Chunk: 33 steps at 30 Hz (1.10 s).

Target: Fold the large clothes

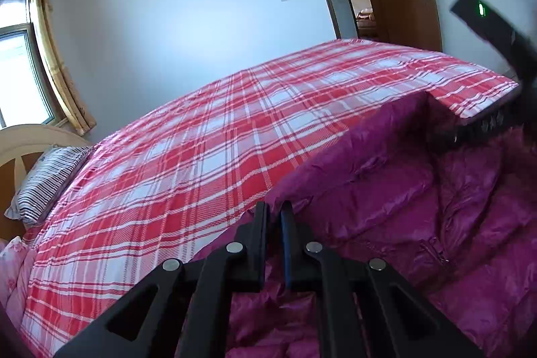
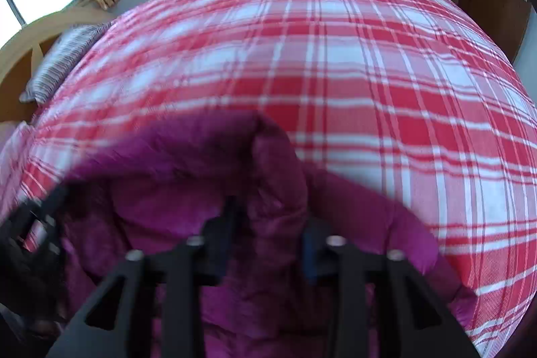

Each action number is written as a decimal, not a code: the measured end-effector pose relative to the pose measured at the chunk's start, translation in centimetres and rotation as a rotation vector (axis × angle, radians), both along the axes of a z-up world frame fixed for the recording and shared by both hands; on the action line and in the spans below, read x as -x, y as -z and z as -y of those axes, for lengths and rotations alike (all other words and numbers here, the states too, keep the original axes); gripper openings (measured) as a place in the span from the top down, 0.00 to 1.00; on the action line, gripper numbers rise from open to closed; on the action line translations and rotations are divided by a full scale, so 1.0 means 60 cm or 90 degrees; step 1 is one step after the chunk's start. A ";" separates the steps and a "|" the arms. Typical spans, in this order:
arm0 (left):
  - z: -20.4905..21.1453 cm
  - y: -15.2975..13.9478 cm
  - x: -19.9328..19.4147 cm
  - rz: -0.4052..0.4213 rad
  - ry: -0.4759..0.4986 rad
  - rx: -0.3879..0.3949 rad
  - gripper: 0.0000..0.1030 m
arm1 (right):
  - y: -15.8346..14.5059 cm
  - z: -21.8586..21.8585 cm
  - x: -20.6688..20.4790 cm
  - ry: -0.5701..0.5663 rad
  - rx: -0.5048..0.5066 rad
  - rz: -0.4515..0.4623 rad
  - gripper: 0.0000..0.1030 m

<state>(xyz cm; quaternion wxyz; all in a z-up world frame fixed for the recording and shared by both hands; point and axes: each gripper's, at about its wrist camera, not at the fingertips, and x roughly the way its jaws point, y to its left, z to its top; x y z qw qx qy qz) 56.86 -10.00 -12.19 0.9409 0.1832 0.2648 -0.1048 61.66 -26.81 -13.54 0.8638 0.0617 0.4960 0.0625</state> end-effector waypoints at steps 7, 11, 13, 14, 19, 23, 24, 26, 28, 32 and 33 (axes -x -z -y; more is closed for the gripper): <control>0.017 0.016 0.003 -0.012 0.020 -0.057 0.93 | -0.026 -0.003 0.021 -0.019 0.009 0.058 0.44; 0.014 0.026 0.005 -0.016 0.025 -0.056 0.93 | -0.097 0.008 0.031 0.015 -0.035 0.148 0.40; 0.011 0.027 0.006 -0.017 0.028 -0.051 0.93 | -0.121 0.013 0.018 0.040 -0.068 0.173 0.40; 0.009 0.027 0.007 -0.015 0.030 -0.047 0.93 | -0.124 0.009 0.003 0.048 -0.059 0.167 0.40; 0.005 0.030 0.016 -0.005 0.047 -0.040 0.93 | -0.079 -0.024 -0.085 0.023 0.003 0.047 0.42; -0.001 0.025 0.012 -0.008 0.034 -0.033 0.93 | -0.042 -0.044 -0.067 -0.021 0.045 -0.014 0.50; -0.003 0.020 0.010 -0.013 0.018 -0.029 0.93 | -0.035 -0.044 -0.056 -0.027 0.040 -0.025 0.51; -0.010 -0.001 0.016 -0.015 0.010 0.010 0.93 | -0.021 -0.041 -0.030 -0.041 0.025 -0.037 0.51; -0.018 -0.035 0.029 -0.001 0.006 0.066 0.93 | -0.010 -0.040 -0.008 -0.045 0.023 -0.038 0.51; -0.009 -0.081 0.030 0.018 -0.002 0.123 0.92 | 0.008 -0.035 0.009 -0.033 0.004 -0.026 0.51; -0.001 -0.084 0.023 0.008 -0.002 0.121 0.91 | 0.012 -0.034 0.014 -0.028 0.003 -0.015 0.51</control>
